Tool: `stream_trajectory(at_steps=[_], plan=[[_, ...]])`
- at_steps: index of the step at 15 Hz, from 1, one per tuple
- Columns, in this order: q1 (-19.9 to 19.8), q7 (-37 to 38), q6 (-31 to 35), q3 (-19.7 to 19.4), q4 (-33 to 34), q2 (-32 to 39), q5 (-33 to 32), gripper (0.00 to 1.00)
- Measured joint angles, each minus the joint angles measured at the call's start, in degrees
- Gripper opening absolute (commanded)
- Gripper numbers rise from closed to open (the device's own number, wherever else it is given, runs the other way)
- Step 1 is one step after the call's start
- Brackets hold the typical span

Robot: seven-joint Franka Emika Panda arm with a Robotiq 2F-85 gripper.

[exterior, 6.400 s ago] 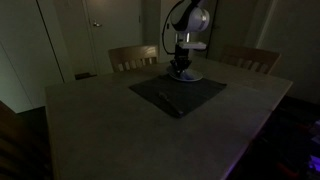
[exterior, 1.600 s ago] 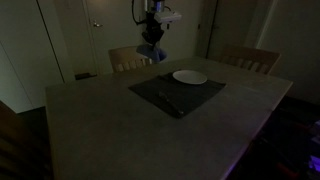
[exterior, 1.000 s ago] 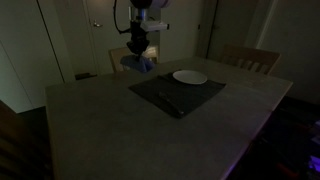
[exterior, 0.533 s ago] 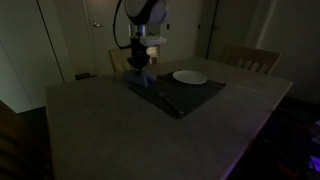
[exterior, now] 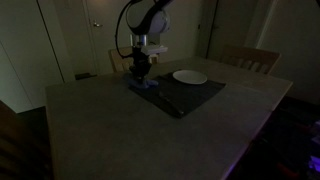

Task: Pick up the towel, wipe the plate with it and put the towel back on the table.

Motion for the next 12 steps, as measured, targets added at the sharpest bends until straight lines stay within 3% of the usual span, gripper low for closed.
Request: stream_trajectory(at_steps=[12], plan=[[-0.76,-2.06,-4.68,0.26,-0.08,-4.61,0.71,0.02]])
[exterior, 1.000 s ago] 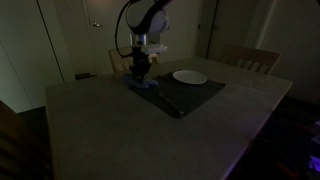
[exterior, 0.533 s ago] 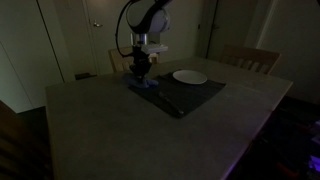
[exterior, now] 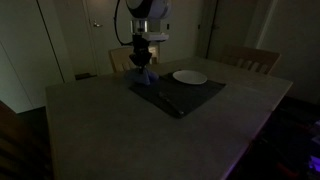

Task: Pick up the towel, wipe the plate with it and put the towel back on the table.

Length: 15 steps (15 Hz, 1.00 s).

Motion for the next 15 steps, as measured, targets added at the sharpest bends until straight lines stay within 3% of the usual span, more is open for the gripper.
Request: stream_trajectory(at_steps=[7,12,13,14,15], plan=[[-3.5,-11.79,-0.77,4.31,-2.49,-0.36,4.8,0.02],[-5.38,-14.46,-2.57,5.27,-4.65,-0.39,6.44,0.02],[-5.63,-14.45,-2.67,5.27,-5.06,-0.4,6.56,0.1],[-5.86,-14.42,-2.68,5.27,-5.47,-0.41,6.65,0.33],[-6.09,-14.38,-2.69,5.26,-5.83,-0.44,6.71,0.35]])
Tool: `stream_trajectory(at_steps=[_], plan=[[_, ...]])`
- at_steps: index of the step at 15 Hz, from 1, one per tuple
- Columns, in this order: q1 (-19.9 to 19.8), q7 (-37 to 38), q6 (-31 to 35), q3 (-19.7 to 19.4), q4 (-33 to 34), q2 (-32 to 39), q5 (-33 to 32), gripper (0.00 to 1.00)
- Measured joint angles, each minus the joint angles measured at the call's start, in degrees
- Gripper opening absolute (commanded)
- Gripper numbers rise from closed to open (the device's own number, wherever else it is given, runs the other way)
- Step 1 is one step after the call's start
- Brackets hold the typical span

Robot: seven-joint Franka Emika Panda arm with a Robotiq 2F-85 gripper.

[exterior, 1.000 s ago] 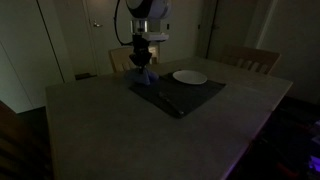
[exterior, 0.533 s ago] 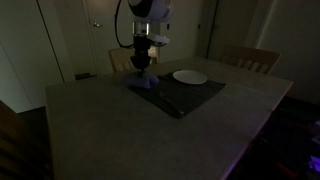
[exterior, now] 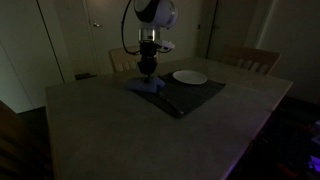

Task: Pick up the towel, wipe the plate with it and put the towel back on the table.

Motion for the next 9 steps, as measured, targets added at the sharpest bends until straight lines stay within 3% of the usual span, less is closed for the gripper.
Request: stream_trajectory(at_steps=[2,9], plan=[[-0.32,0.11,-0.03,-0.01,-0.49,-0.21,0.01,0.43],[-1.12,1.42,-1.07,-0.13,-0.89,-5.05,0.01,0.92]])
